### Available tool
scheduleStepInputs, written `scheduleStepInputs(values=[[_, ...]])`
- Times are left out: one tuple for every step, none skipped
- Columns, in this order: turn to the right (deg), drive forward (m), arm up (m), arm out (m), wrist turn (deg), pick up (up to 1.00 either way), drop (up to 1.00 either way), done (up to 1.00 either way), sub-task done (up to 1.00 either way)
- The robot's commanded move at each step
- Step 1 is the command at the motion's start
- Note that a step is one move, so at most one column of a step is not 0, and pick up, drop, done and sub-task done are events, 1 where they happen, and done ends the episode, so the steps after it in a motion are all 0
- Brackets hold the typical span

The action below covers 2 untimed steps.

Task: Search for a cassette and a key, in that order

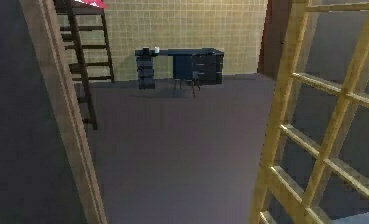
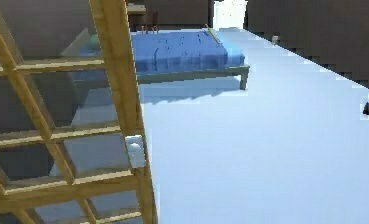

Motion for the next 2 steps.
scheduleStepInputs(values=[[0.0,1.00,0.00,0.00,0.0,0.00,0.00,0.00,0.00],[9.0,0.00,0.00,0.00,0.0,0.00,0.00,0.00,0.00]])
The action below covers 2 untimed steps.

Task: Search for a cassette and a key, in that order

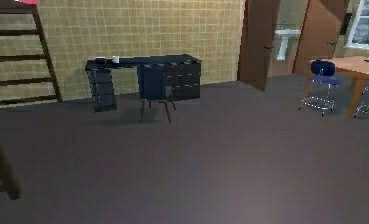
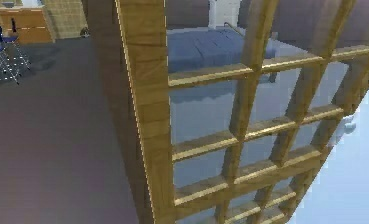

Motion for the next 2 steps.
scheduleStepInputs(values=[[0.0,0.20,0.00,0.00,0.0,0.00,0.00,0.00,0.00],[0.0,1.00,0.00,0.00,0.0,0.00,0.00,0.00,0.00]])
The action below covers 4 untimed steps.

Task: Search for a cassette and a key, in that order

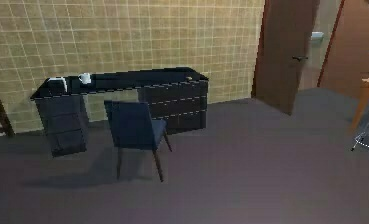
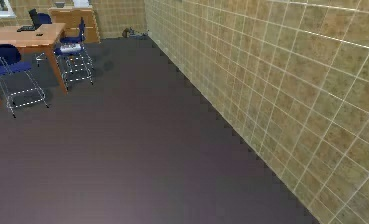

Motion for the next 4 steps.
scheduleStepInputs(values=[[3.0,0.00,0.00,0.00,0.0,0.00,0.00,0.00,0.00],[0.0,1.00,0.00,0.00,0.0,0.00,0.00,0.00,0.00],[0.0,0.80,0.00,0.00,0.0,0.00,0.00,0.00,0.00],[0.0,0.00,0.00,0.00,0.0,0.00,0.00,0.00,1.00]])
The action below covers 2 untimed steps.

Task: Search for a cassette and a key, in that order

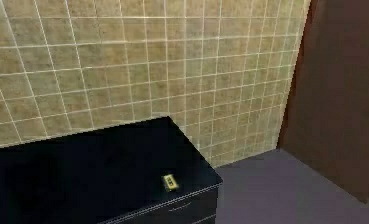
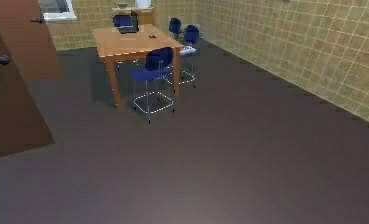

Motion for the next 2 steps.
scheduleStepInputs(values=[[45.0,0.00,0.00,0.00,0.0,0.00,0.00,0.00,0.00],[45.0,0.00,0.00,0.00,0.0,0.00,0.00,0.00,0.00]])
